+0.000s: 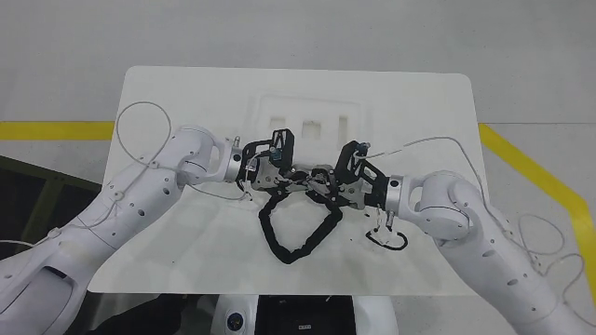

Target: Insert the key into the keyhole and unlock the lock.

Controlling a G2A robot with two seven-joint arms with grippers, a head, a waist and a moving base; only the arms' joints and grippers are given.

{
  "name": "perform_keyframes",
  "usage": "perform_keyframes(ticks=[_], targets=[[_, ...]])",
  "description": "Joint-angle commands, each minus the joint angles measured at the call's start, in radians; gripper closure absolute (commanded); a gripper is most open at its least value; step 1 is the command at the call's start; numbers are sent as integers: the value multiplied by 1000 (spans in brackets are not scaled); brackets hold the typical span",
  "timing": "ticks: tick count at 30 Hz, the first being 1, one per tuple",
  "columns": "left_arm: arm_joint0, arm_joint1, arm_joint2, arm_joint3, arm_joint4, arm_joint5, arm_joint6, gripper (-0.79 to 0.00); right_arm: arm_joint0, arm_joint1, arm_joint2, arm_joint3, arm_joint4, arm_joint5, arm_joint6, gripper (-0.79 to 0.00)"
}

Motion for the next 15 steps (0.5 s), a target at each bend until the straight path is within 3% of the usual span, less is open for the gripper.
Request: perform_keyframes(ticks=[1,12,13,15], targets=[[5,0,-10,5,-2,-4,7,0,-7,2,15,-6,-28,-4,-24,-785],[49,15,-81,-30,-9,-9,92,0,-81,8,46,40,-193,-75,-176,-785],[52,16,-84,-33,-6,-9,93,0,-77,6,38,42,-207,-84,-196,-711],[56,19,-87,-39,-3,-9,93,0,-72,0,21,58,-230,-85,-225,-345]])
